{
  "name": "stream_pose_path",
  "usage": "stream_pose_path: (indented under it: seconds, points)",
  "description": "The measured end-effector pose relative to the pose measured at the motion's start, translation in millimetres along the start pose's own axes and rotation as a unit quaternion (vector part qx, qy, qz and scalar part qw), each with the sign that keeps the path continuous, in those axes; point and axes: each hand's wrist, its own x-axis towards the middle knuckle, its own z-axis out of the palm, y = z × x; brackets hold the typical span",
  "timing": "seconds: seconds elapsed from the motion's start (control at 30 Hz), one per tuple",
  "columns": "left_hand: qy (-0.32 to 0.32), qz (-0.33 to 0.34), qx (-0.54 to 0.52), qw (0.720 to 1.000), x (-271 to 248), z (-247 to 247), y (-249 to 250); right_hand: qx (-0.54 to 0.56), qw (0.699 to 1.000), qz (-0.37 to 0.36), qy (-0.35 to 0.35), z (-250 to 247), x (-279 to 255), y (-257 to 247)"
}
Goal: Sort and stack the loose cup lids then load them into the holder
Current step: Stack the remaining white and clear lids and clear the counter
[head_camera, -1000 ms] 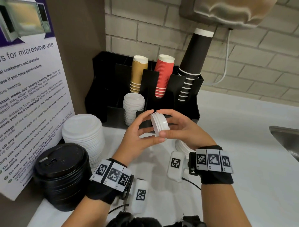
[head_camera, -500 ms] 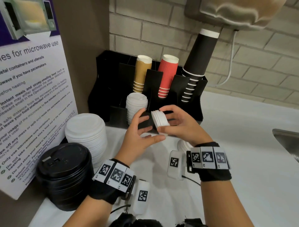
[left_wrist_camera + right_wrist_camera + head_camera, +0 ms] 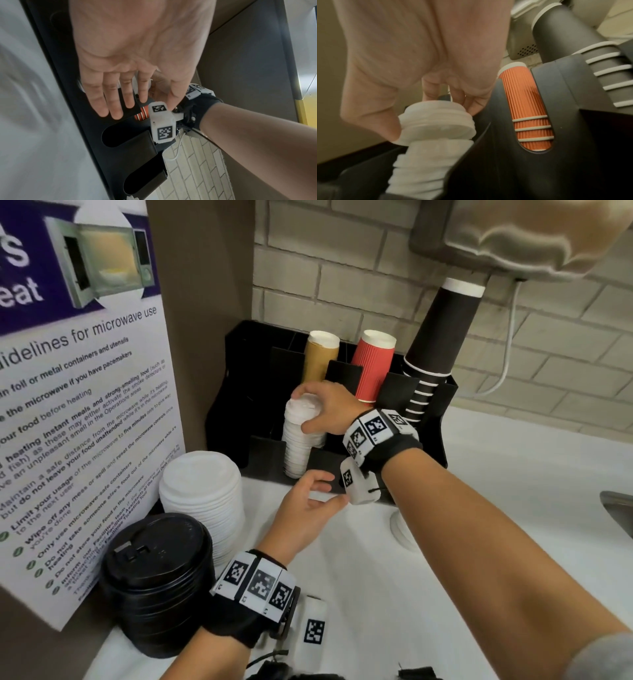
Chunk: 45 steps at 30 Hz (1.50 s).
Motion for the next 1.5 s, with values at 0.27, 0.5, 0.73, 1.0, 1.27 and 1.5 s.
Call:
stream_pose_path:
  seconds: [0.27, 0.5, 0.73, 1.0, 1.27, 1.5]
  points:
    - [0.015, -0.002, -0.001, 1.000, 1, -2, 2, -0.076, 0.996, -0.001, -0.047, 14, -3, 9]
    - [0.014, -0.007, 0.001, 1.000, -1, -2, 6, -0.177, 0.984, 0.001, -0.011, 26, -8, 7]
    - [0.022, 0.008, 0.000, 1.000, -2, -3, 8, 0.025, 0.989, -0.002, 0.148, -2, -48, 11]
    - [0.022, 0.007, 0.013, 1.000, -7, 0, 6, 0.131, 0.892, 0.364, 0.235, -35, -166, 85]
    - [0.010, 0.008, 0.020, 1.000, -11, 0, 10, 0.046, 0.893, 0.444, -0.052, 21, -184, 107]
    - [0.021, 0.012, 0.025, 0.999, -10, -6, 16, 0.030, 0.900, 0.433, -0.028, 29, -176, 112]
